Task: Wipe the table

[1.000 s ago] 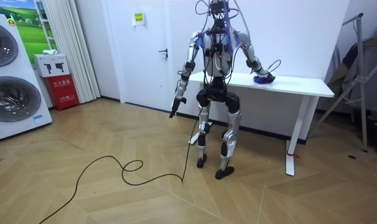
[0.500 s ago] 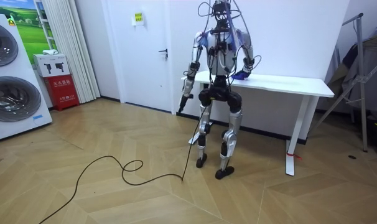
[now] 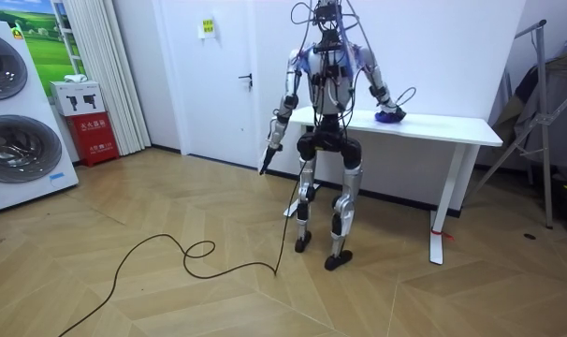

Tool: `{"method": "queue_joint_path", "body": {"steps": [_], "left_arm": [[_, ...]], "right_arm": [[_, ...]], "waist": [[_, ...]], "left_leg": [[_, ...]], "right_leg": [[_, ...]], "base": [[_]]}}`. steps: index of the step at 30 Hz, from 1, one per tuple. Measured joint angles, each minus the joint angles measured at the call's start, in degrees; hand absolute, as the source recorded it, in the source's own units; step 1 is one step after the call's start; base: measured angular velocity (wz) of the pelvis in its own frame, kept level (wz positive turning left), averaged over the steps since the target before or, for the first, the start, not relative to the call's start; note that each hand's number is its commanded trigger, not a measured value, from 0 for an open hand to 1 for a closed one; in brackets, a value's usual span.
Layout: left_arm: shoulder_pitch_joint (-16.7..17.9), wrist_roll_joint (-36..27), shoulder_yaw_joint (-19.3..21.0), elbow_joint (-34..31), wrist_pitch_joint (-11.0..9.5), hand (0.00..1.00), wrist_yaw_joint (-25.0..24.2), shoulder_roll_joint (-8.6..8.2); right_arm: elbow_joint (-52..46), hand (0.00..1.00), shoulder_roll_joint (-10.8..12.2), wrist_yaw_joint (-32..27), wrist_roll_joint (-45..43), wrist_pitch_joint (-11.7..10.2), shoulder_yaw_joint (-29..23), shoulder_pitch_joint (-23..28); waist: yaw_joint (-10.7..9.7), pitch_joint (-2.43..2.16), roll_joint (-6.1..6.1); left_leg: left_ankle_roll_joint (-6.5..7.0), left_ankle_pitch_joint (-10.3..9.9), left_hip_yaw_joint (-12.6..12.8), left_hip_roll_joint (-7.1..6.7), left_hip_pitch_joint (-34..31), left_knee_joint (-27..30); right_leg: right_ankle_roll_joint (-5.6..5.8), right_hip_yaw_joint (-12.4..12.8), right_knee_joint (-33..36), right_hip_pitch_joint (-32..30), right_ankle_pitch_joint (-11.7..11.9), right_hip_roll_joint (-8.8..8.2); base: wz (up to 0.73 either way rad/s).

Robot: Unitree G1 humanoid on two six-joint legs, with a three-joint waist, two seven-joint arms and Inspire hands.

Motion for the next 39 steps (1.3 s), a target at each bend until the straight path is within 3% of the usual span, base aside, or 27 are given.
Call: {"method": "queue_joint_path", "body": {"steps": [2, 4, 6, 8, 10, 12, 14, 15, 16, 17, 22, 25, 28, 30, 32, 33, 35, 36, 37, 38, 39], "left_arm": [[-2.9, 0.5, -2.1, 2.3, 0.2, 0.00, -0.1, -0.10], [-4.2, 0.5, -3.6, 3.8, 0.6, 0.00, -1.0, -0.12], [-5.0, 0.4, -4.5, 3.7, 1.1, 0.00, -1.6, -0.12], [-5.0, 0.4, -5.0, 3.5, 1.2, 0.00, -2.3, -0.07], [-2.8, 0.4, -4.9, 3.2, 1.5, 0.00, -2.5, 0.25], [-1.1, 0.5, -4.1, 3.1, 1.7, 0.00, -2.8, 0.54], [0.9, 1.1, -1.6, 3.3, 1.6, 0.00, -3.3, 0.56], [1.3, 1.1, -0.9, 3.5, 1.5, 0.00, -3.3, 0.55], [2.6, 1.0, 0.9, 3.9, 1.5, 0.00, -3.3, 0.46], [3.6, 1.1, 2.5, 4.1, 1.3, 0.00, -3.3, 0.52], [3.3, 1.4, 3.2, 3.8, -0.7, 0.00, -3.3, 0.40], [2.6, 1.6, 2.9, 2.9, -1.3, 0.00, -2.9, 0.36], [1.9, 1.4, 0.6, 1.0, -1.3, 0.00, -2.0, 0.38], [0.9, 1.5, -1.3, 1.0, -0.6, 0.00, -2.0, 0.31], [-0.3, 1.6, -3.1, 1.8, 0.9, 0.00, -2.1, -0.49], [-0.8, 1.7, -3.1, 1.9, 1.5, 0.00, -2.1, -0.80], [-1.6, 1.7, -4.6, 1.9, 3.1, 0.00, -2.4, -0.99], [-1.9, 1.6, -4.9, 2.0, 3.3, 0.00, -2.5, -0.98], [-3.2, 1.6, -5.1, 2.3, 3.7, 0.00, -2.7, -1.01], [-3.7, 1.6, -5.1, 2.2, 3.7, 0.00, -2.8, -1.01], [-3.6, 1.6, -5.1, 2.0, 3.8, 0.00, -2.8, -0.99]], "right_arm": [[-1.6, 1.00, 2.2, 2.0, -2.3, 3.4, 6.0, -4.7], [-2.1, 1.00, 4.7, 4.5, -5.0, 4.2, 12.6, -10.5], [-2.7, 1.00, 7.2, 6.2, -7.3, 3.3, 16.3, -14.8], [-4.1, 1.00, 7.5, 7.3, -7.4, 1.2, 16.9, -16.8], [-4.4, 1.00, 7.0, 7.1, -7.6, 0.6, 16.5, -16.6], [-3.8, 1.00, 6.0, 7.0, -8.1, 0.3, 14.2, -14.5], [-1.1, 1.00, 3.0, 4.9, -7.1, -1.5, 10.3, -7.3], [-1.0, 1.00, 2.8, 4.1, -4.7, -3.3, 7.8, -4.8], [-1.2, 1.00, 2.6, 1.4, -3.9, -5.8, 4.4, -0.8], [-1.2, 1.00, 2.1, 0.3, -4.0, -6.9, 1.7, 1.8], [1.4, 1.00, -1.2, -1.2, -1.7, -7.7, -8.6, 9.5], [2.3, 1.00, -2.3, -2.1, -1.2, -7.7, -9.7, 11.5], [1.9, 1.00, -2.2, -3.1, 0.2, -5.6, -8.2, 10.9], [0.3, 1.00, -0.8, -3.5, 0.3, -2.3, -6.6, 9.2], [-1.3, 1.00, 2.7, -3.2, -0.2, 3.1, -2.9, 4.0], [-2.9, 1.00, 3.7, -2.6, -0.5, 4.4, -1.1, 2.9], [-8.8, 1.00, 7.7, 1.7, -5.5, 7.7, 9.6, -3.8], [-10.0, 1.00, 8.8, 3.1, -7.3, 7.6, 12.2, -5.9], [-10.9, 1.00, 10.6, 5.3, -9.6, 6.4, 15.6, -10.5], [-10.9, 1.00, 12.1, 6.9, -11.2, 4.6, 16.3, -14.3], [-10.9, 1.00, 12.6, 7.2, -11.6, 4.2, 16.2, -15.6]], "waist": [[2.2, -0.10, 0.54], [4.1, -0.13, 0.68], [4.9, 0.26, 0.56], [7.1, 0.44, 0.42], [7.0, 0.41, 0.45], [5.8, 0.35, 0.23], [5.1, 0.33, 0.02], [4.7, 0.41, 0.13], [2.9, 0.31, 0.03], [1.0, 0.26, -0.06], [-3.1, -0.26, -0.04], [-5.2, -0.80, 0.69], [-5.4, -0.82, 1.44], [-4.6, -0.75, 1.86], [-1.4, -0.73, 2.31], [-0.4, -0.75, 2.35], [2.1, -0.69, 2.07], [2.5, -0.58, 2.15], [3.0, 0.17, 2.07], [5.0, 0.41, 2.15], [5.8, 0.31, 2.01]], "left_leg": [[-0.44, 0.2, 2.6, 1.58, -0.5, 0.1], [-0.93, 0.4, 4.6, 2.71, -0.7, -0.3], [-1.22, 0.7, 4.4, 2.96, -1.1, -0.2], [-1.14, 1.2, 3.5, 2.52, -1.6, -0.4], [-0.91, 1.5, 1.3, 1.73, -1.5, -0.3], [-0.61, 1.6, -0.5, 0.90, -1.5, -0.4], [-0.19, 1.9, -1.7, -0.07, -1.0, -0.7], [-0.08, 1.9, -1.8, -0.27, -0.8, -0.7], [0.21, 1.7, -1.9, -0.77, -0.2, -0.7], [0.62, 1.4, -1.9, -1.16, 0.1, -0.7], [1.08, 0.5, -0.6, -1.19, 0.9, -0.1], [1.14, 0.1, -0.2, -1.05, 1.9, 0.2], [0.98, 0.0, 1.4, -0.39, 2.4, 0.2], [0.54, 0.0, 2.4, 0.20, 2.6, 0.2], [0.17, 0.2, 4.3, 1.43, 2.0, 0.2], [0.08, 0.3, 4.3, 1.64, 1.7, 0.2], [-0.58, 0.8, 4.7, 2.38, 0.7, -0.1], [-0.64, 0.9, 4.7, 2.52, 0.6, -0.1], [-0.74, 1.4, 4.2, 2.56, 0.5, -0.3], [-0.87, 1.8, 3.5, 2.43, 0.4, -0.8], [-0.88, 1.9, 3.0, 2.26, 0.4, -1.1]], "right_leg": [[-0.88, 2.4, 1.0, -2.0, 0.5, 0.82], [-1.72, 3.2, 1.6, -3.5, 1.0, 1.37], [-2.04, 3.1, 1.6, -4.4, 1.1, 1.71], [-2.11, 2.5, 1.3, -4.6, 1.1, 1.59], [-1.93, 0.8, 0.7, -3.3, 1.0, 1.23], [-1.73, -1.1, 0.7, -2.3, 0.9, 0.81], [-1.28, -1.7, 0.7, -1.0, 0.8, 0.05], [-0.99, -1.8, 0.6, -0.6, 0.8, -0.10], [-0.55, -2.1, 0.7, 0.3, 0.6, -0.52], [0.11, -2.5, 0.7, 0.9, 0.2, -0.92], [0.67, -2.3, 0.7, 1.4, 0.4, -1.15], [0.75, -1.5, 0.8, 2.3, 0.4, -1.23], [0.58, 0.0, 0.9, 2.3, 0.5, -0.94], [0.20, 1.1, 0.9, 1.8, 0.8, -0.52], [-0.91, 3.4, 1.2, -0.5, 1.4, 0.32], [-1.23, 4.4, 1.1, -1.2, 1.6, 0.71], [-2.40, 6.1, 1.0, -3.2, 2.2, 1.88], [-2.56, 6.2, 1.0, -3.7, 2.2, 2.03], [-2.84, 6.3, 0.9, -3.9, 2.0, 2.30], [-2.89, 5.8, 0.5, -3.9, 1.9, 2.40], [-2.80, 5.4, 0.5, -3.9, 1.8, 2.32]], "base": [[-0.66], [-0.55], [-0.03], [0.27], [0.54], [0.68], [0.50], [0.31], [0.25], [0.17], [-0.14], [-0.22], [-0.30], [-0.39], [-0.75], [-0.77], [-0.42], [0.00], [0.24], [0.31], [0.44]]}}
